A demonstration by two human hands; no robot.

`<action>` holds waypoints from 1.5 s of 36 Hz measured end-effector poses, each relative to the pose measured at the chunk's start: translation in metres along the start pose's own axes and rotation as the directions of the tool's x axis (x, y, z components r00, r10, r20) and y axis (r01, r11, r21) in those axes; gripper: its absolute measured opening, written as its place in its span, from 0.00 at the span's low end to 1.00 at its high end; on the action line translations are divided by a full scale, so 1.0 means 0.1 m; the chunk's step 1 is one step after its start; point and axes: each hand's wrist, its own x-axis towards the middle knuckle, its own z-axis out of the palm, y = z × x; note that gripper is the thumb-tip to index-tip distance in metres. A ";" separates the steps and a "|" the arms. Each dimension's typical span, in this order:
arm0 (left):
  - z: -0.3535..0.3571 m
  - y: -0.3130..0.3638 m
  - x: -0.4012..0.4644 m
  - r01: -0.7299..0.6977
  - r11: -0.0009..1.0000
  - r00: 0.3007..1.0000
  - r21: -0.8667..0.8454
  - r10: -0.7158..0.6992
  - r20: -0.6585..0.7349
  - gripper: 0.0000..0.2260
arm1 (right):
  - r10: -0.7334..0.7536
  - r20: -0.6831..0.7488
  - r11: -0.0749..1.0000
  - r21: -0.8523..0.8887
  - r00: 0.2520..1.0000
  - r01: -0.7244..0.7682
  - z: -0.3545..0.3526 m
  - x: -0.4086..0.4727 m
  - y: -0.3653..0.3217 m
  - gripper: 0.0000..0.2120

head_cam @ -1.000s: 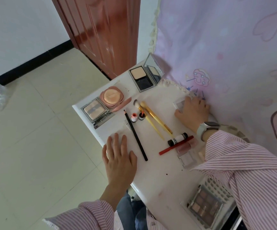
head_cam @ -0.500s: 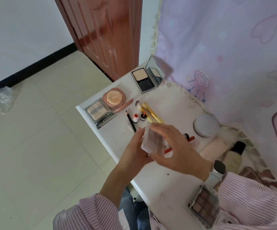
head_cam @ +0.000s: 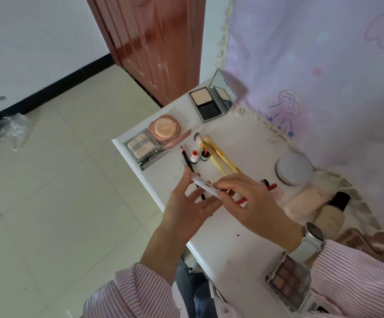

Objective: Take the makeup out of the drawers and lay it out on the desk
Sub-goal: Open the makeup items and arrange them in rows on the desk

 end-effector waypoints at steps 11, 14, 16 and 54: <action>0.00 -0.05 0.00 -0.229 0.939 0.966 0.256 0.252 -0.061 0.16 | 0.029 0.153 1.000 -0.003 0.988 -0.029 0.05 -0.04 0.04 0.19; 0.02 -0.10 -0.01 -0.199 0.929 0.973 0.312 0.224 -0.046 0.22 | 0.050 0.162 0.997 -0.072 0.985 -0.039 0.06 -0.04 0.04 0.21; -0.02 -0.12 0.00 -0.232 0.891 0.970 0.389 0.241 0.025 0.25 | 0.054 0.092 0.995 -0.094 0.994 -0.045 0.06 -0.01 0.02 0.21; 0.08 -0.04 0.18 0.135 0.911 0.991 0.390 -0.121 -0.061 0.22 | 0.223 0.092 0.965 -0.164 0.970 -0.206 -0.30 0.10 0.04 0.11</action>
